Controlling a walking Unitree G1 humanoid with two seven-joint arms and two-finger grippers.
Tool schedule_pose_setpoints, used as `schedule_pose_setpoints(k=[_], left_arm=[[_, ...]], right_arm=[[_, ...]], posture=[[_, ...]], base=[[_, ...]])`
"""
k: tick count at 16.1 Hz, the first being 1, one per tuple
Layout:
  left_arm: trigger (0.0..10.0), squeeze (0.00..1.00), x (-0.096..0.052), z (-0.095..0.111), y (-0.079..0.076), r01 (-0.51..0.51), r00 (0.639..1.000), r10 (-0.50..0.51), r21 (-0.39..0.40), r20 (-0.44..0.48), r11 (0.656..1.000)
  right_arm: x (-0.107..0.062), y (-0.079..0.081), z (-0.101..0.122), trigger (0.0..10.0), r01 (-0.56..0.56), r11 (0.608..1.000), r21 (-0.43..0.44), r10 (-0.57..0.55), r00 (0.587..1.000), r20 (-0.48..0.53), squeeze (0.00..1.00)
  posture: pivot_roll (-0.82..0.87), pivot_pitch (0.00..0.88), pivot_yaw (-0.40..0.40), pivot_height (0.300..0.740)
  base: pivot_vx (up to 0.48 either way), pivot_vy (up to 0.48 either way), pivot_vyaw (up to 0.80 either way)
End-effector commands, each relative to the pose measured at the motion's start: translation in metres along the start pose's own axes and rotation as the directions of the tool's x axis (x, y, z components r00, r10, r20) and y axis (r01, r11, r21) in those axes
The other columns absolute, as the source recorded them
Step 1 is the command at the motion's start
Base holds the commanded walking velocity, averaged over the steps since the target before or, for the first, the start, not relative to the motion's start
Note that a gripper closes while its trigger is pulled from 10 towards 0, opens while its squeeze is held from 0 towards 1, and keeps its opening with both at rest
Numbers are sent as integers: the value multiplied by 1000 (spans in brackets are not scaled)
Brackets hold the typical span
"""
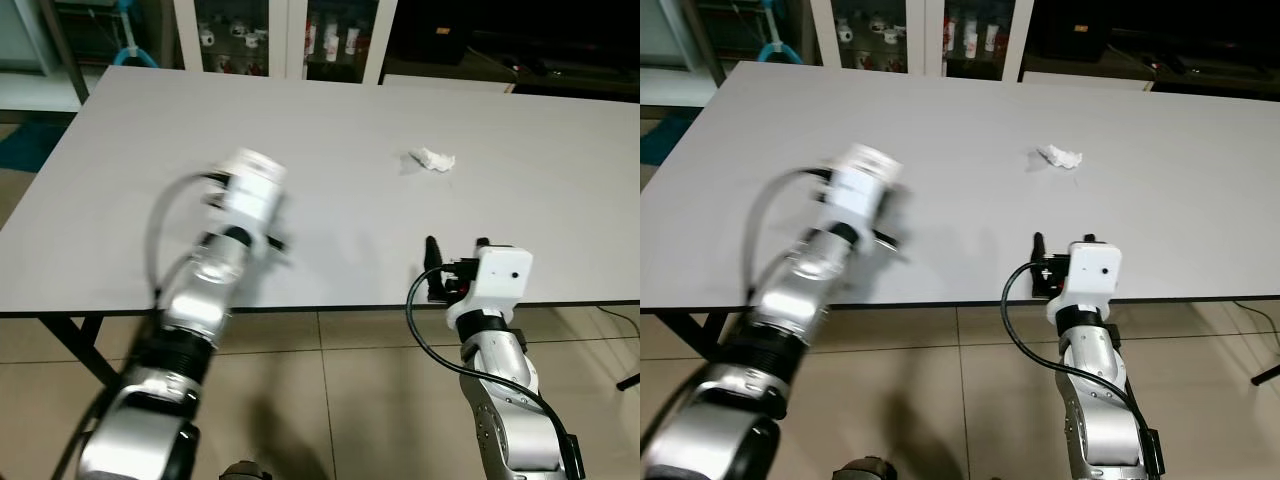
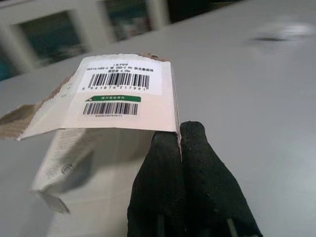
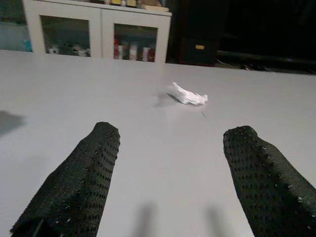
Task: Picking trash to rubbish bin
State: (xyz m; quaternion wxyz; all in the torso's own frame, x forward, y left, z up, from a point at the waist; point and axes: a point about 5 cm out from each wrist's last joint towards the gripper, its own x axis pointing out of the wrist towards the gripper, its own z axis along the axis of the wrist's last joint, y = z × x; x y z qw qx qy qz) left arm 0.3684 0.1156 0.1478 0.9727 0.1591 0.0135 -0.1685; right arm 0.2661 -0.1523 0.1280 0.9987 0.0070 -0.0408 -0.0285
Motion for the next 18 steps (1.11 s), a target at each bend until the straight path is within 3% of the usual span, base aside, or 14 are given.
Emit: schedule_pose_setpoints(k=[1,5,6,10,12,13,18], left_arm=[[1098,0,0,6,-12,57,998,-57,1,36,998],[3882,0,-1,6,-27,153,988,-153,-9,35,988],[4078,0,-2,4,-28,176,984,-176,-5,20,984],[3216,0,-18,-9,-21,188,982,-188,42,2,981],[1373,0,-17,-12,-14,137,990,-137,-6,-25,991],[0,0,-16,-12,-14,124,992,-124,-19,-26,992],[0,0,-12,7,-15,101,994,-100,-55,32,993]], right_arm=[[-3,-9,3,10000,51,999,-7,-51,999,6,0],[-17,-28,11,10000,126,992,-30,-126,992,27,0],[-19,-31,12,10000,136,990,-31,-135,990,31,0],[-28,-33,9,10000,149,988,-36,-149,989,16,0],[-29,-31,10,10000,146,989,-32,-145,989,13,0],[-29,-31,11,10000,144,989,-31,-144,989,14,0],[-31,-27,16,10000,135,990,-35,-134,990,34,0]], posture=[[224,75,-78,740],[207,71,-60,740],[206,71,-57,740],[196,78,-44,740],[190,78,-44,740],[188,77,-44,740],[189,79,-48,740]], base=[[0,0,0],[0,0,0],[0,0,0],[0,0,0],[0,0,0],[319,0,0],[480,0,0]])
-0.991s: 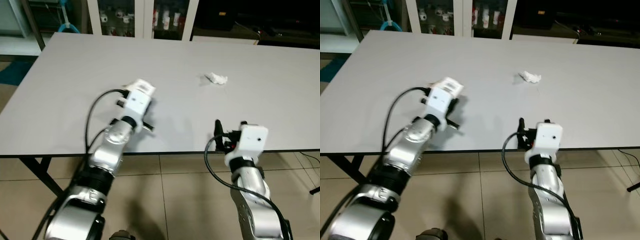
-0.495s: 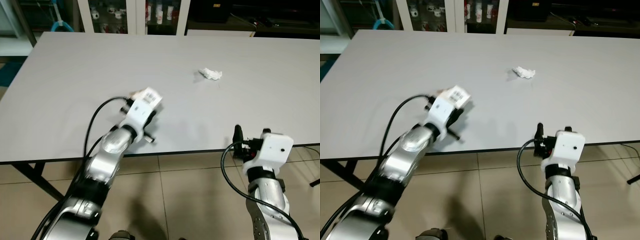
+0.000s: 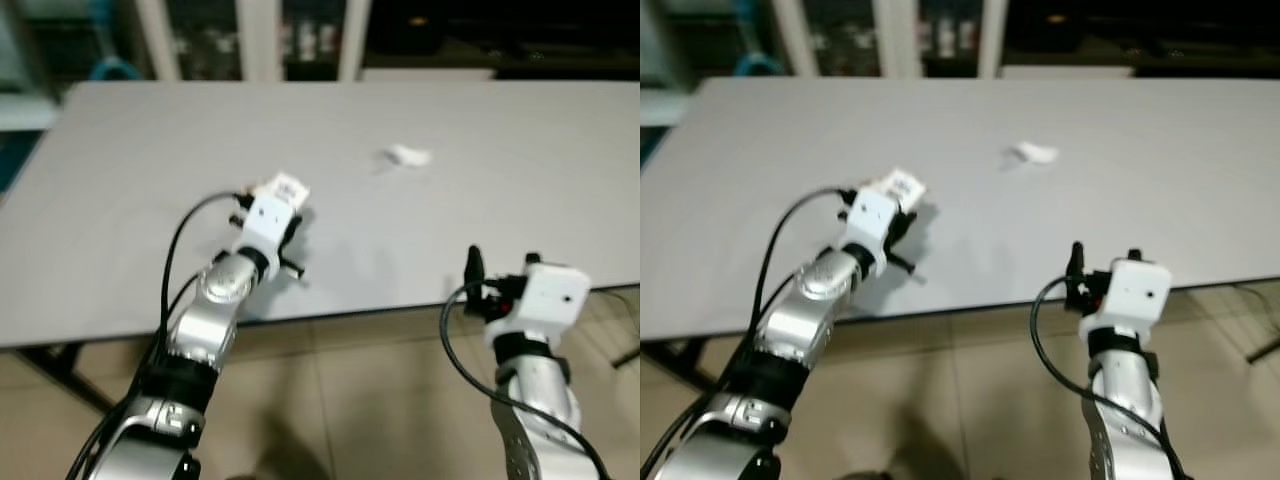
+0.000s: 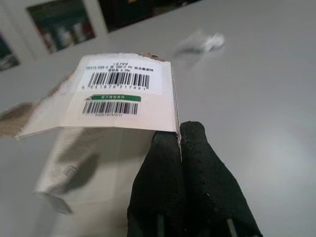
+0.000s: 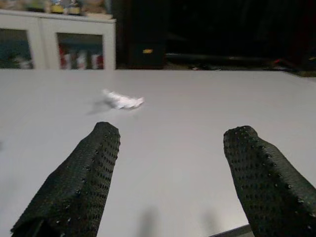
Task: Picking trash to rubbish bin
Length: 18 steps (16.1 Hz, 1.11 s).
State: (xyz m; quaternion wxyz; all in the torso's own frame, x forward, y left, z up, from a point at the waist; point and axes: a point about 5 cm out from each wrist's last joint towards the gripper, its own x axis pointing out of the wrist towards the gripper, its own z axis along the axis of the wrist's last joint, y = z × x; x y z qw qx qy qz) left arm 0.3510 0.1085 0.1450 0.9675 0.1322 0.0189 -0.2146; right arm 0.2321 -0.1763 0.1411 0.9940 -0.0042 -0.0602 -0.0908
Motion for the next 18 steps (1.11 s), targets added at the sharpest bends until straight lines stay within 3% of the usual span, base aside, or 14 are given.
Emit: schedule_pose_setpoints(k=[1,5,11,14,15,18], left_arm=[[0,0,2,8,-3,12,1000,-12,-10,18,1000],[0,0,0,4,-5,18,1000,-18,-19,-3,1000],[0,0,0,8,-4,-3,1000,4,-21,4,1000],[0,0,0,7,-4,-11,1000,11,-31,1,999],[941,0,0,8,-3,-19,1000,19,-20,3,1000],[1176,0,-1,7,-1,-18,1000,18,-18,1,1000]], right_arm=[[-4,-3,-1,10000,2,1000,-22,-3,1000,-19,0],[-12,-14,-4,10000,20,999,-39,-22,999,-41,0],[-11,1,2,10000,-69,997,-18,68,997,-27,0],[-10,5,2,10000,-88,996,-13,87,996,-30,0],[-8,5,2,10000,-88,996,-13,87,996,-33,0],[-6,4,2,10000,-75,997,-17,75,996,-38,0]], posture=[[190,79,-50,740],[183,83,-42,740],[184,83,-40,740],[185,83,-42,740],[186,83,-43,740],[192,86,-42,740]], base=[[480,0,0],[480,0,0],[469,0,0],[177,0,0],[0,0,0],[0,0,0]])
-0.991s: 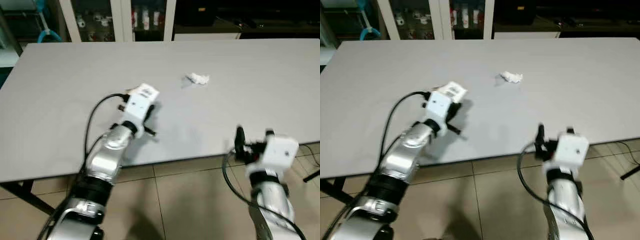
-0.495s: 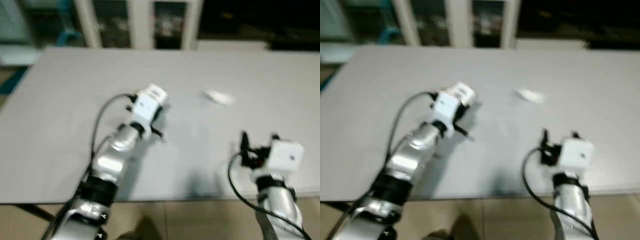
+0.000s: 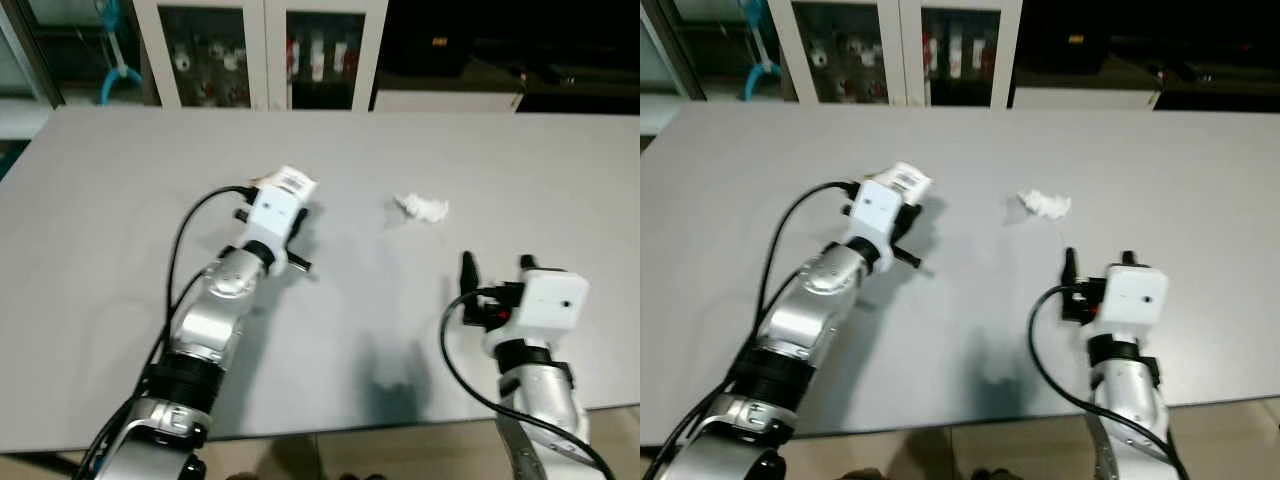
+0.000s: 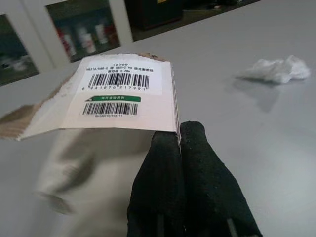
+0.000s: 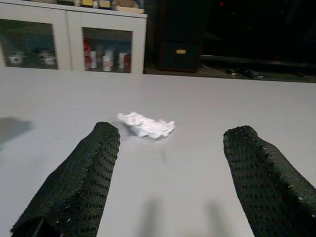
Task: Picking trash to rubbish bin
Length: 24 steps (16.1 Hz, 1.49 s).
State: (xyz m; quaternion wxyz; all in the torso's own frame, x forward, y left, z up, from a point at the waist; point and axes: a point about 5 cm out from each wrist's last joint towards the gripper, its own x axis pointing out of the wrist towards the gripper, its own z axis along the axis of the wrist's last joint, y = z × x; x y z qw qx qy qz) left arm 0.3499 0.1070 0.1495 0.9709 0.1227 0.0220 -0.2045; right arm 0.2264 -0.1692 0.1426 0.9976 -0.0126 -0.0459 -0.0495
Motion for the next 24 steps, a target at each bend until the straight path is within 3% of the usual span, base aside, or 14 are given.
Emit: schedule_pose_setpoints(k=[1,5,6,7,9,14,19,24], left_arm=[[1137,0,0,3,0,1,1000,-1,4,4,1000],[2627,0,-5,2,3,0,1000,0,12,-3,1000],[2314,0,-6,2,5,0,1000,0,13,-3,1000],[902,0,-10,3,8,-2,1000,2,17,-3,1000],[157,0,-17,3,14,-10,1000,10,27,-11,1000],[0,0,-42,4,31,-34,998,37,78,-41,996],[0,0,-75,5,52,-105,989,117,118,-94,987],[0,0,-89,7,59,-136,982,151,129,-114,982]], right_arm=[[2,-3,0,10000,10,1000,-2,-10,1000,-10,0],[10,-9,-1,10000,35,999,10,-35,999,-15,0],[12,-11,-3,10000,44,999,12,-44,999,-19,0],[15,-15,-8,10000,62,998,20,-61,997,-42,0],[22,-20,-13,10000,77,997,32,-75,995,-70,0],[44,-32,-25,10000,59,997,52,-53,993,-108,0],[89,-32,-23,10000,-85,995,-55,80,994,-80,0],[118,-28,-2,10000,-152,968,-198,157,988,7,0]], posture=[[194,89,-41,740],[222,109,-30,740],[231,117,-28,740],[251,133,-26,740],[278,159,-17,740],[373,239,6,740],[513,315,12,740],[556,332,12,740]], base=[[0,0,0],[0,0,0],[0,0,0],[0,0,0],[0,0,0],[0,0,0],[0,0,0],[0,0,0]])
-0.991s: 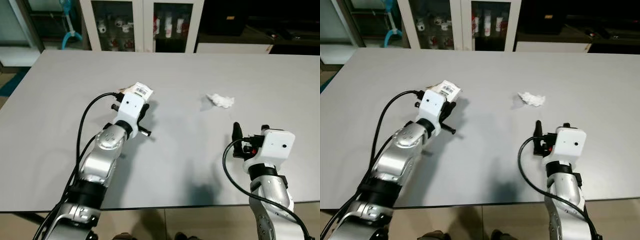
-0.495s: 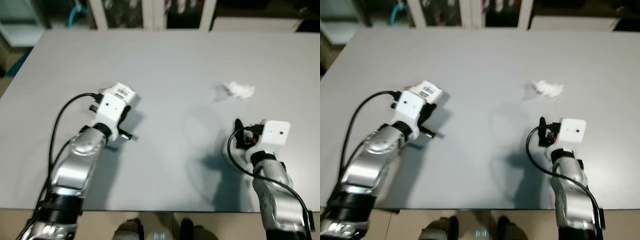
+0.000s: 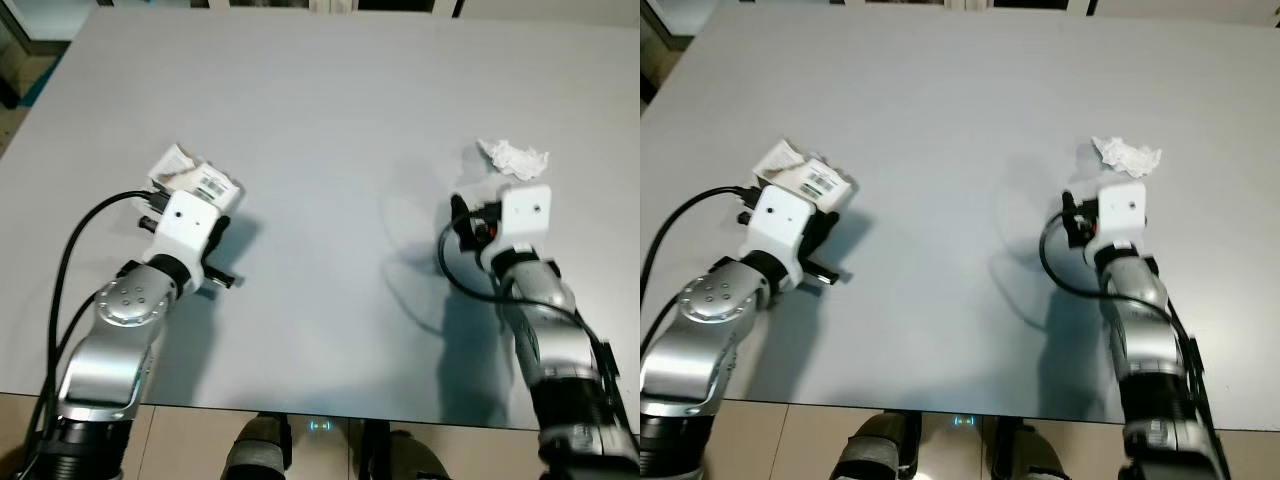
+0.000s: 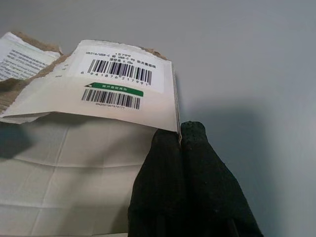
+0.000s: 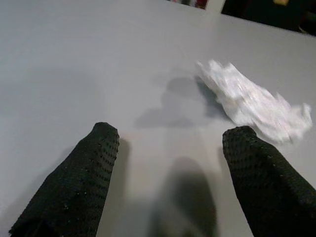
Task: Picking trash to rubbish bin
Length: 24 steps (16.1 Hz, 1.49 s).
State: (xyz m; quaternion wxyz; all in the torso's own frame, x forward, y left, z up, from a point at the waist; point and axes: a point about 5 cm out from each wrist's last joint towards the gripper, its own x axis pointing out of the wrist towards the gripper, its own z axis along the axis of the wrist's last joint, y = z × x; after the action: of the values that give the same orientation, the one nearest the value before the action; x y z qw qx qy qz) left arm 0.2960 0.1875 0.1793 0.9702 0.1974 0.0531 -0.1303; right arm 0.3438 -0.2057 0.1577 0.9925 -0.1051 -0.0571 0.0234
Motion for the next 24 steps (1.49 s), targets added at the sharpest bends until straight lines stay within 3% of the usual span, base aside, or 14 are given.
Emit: schedule_pose_setpoints(k=[1,7,14,17,18,19,20,21,22,23,24], left_arm=[[0,0,-6,-3,3,-5,1000,5,-6,-18,1000],[0,0,-18,-3,11,-12,999,13,21,-49,1000],[0,0,-23,-2,13,-11,998,13,30,-62,999],[0,0,-24,-2,14,-13,998,15,33,-65,999],[0,0,-25,-2,14,-13,998,16,33,-66,999],[0,0,-25,-2,15,-12,997,15,36,-69,999],[0,0,-26,-2,16,-11,997,14,37,-71,999],[0,0,-26,-2,16,-11,997,13,38,-72,999],[0,0,-26,-2,16,-9,997,13,41,-75,999],[0,0,-27,-2,17,-9,997,12,42,-76,999],[0,0,-27,-2,17,-9,997,12,43,-78,999]], right_arm=[[-1,-2,-5,10000,-6,999,-32,6,1000,-6,0],[18,-28,5,10000,69,988,-136,-62,997,55,0],[31,-53,18,10000,145,978,-152,-134,988,82,0],[34,-59,17,10000,165,980,-115,-159,985,63,0],[34,-60,14,10000,168,984,-64,-166,986,31,0],[34,-61,4,4588,159,986,46,-158,987,-38,0],[33,-60,0,4902,153,985,79,-148,987,-59,94],[33,-60,-3,4902,153,984,87,-147,986,-74,94],[31,-59,-8,10000,162,980,117,-150,983,-103,1000],[31,-60,-9,10000,170,977,129,-156,982,-110,1000],[31,-59,-11,1451,168,976,139,-152,981,-119,1000]], posture=[[556,332,12,740],[597,359,37,740],[618,372,38,740],[623,373,40,740],[625,374,41,740],[630,375,47,740],[632,375,48,740],[632,375,48,740],[634,378,51,740],[634,378,51,740],[635,378,51,740]], base=[[0,0,0],[0,0,0],[0,0,0],[0,0,0],[0,0,0],[0,0,0],[0,0,0],[0,0,0],[0,0,0],[0,0,0],[0,0,0]])
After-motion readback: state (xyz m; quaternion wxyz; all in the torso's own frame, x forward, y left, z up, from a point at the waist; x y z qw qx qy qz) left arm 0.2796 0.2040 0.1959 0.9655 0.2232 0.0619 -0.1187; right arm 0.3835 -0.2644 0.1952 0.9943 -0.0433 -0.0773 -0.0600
